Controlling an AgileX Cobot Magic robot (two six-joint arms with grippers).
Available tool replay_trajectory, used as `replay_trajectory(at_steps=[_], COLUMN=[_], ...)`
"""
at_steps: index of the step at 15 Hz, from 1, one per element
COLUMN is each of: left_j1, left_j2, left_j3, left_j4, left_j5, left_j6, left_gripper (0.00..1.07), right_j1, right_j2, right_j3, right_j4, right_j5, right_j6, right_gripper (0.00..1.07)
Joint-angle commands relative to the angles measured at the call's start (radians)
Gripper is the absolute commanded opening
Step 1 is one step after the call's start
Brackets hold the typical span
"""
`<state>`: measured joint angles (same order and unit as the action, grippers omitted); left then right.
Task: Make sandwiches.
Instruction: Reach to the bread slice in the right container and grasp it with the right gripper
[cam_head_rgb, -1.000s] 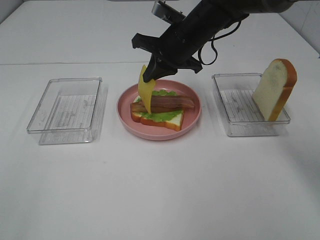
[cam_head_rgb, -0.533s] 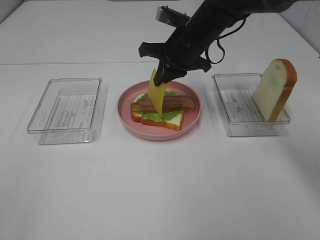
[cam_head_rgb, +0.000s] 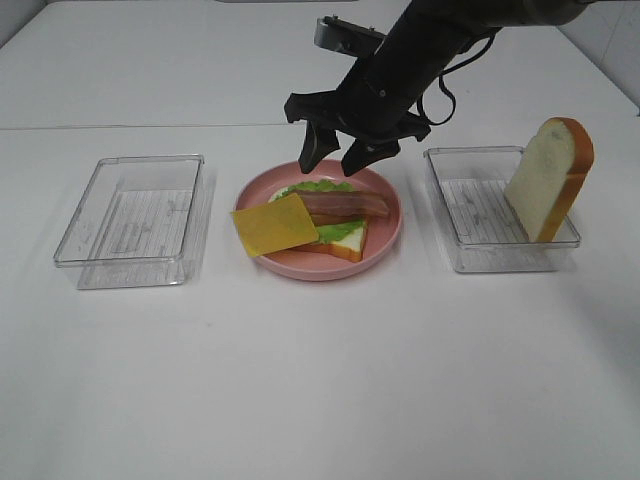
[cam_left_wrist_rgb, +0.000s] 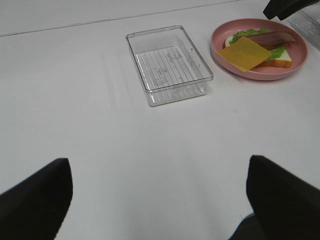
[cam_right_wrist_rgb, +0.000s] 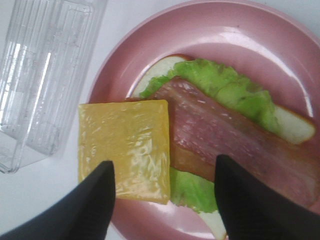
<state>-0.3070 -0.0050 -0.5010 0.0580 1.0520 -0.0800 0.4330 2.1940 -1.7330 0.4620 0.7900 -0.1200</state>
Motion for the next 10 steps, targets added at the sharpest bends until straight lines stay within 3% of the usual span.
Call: replay_trajectory(at_steps=[1, 6, 10], left_j1=[0.004, 0.004, 0.004], left_j2=[-0.008, -0.008, -0.008], left_j3=[0.003, 0.003, 0.003], left_j4=[0.000, 0.000, 0.000], left_j5=[-0.005, -0.005, -0.005], left_j6=[-0.001, -0.001, -0.001], left_gripper=[0.89, 0.89, 0.89], right_j1=[0.000, 0.000, -0.040], right_j2=[0.000, -0.047, -0.157], right_j3=[-0.004, -0.005, -0.007], right_j4=[-0.083, -0.124, -0.277], right_j5=[-0.001, -0.001, 0.015], right_j6=[0.048, 0.050, 0.156], right_gripper=[0.61, 0.63, 0.71])
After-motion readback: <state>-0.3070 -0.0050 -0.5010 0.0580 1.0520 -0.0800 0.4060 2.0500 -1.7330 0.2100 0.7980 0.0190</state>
